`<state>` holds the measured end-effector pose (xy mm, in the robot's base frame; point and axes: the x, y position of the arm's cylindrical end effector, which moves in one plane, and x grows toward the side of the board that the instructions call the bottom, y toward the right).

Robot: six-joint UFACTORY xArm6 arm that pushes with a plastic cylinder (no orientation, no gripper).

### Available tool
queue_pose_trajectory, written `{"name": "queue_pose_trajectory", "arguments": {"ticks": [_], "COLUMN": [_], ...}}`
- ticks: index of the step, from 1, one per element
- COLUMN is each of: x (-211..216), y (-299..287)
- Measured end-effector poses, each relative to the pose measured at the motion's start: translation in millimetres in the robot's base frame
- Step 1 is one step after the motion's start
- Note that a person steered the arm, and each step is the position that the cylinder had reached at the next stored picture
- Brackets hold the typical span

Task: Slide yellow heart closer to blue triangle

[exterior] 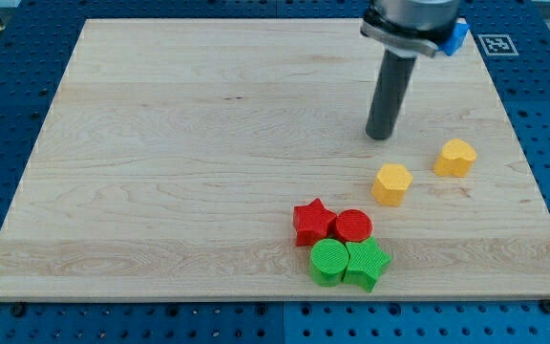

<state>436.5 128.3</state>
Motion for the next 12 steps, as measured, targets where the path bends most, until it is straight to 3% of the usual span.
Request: {"name": "queue_pose_trajectory", "arguments": {"ticks": [2, 3, 4, 7, 10, 12], "x": [52.8, 66.3, 49.9, -52.7, -13.9, -87.1], "y": [8.7, 49.0, 72.6, 99.0, 128.5, 134.8]}}
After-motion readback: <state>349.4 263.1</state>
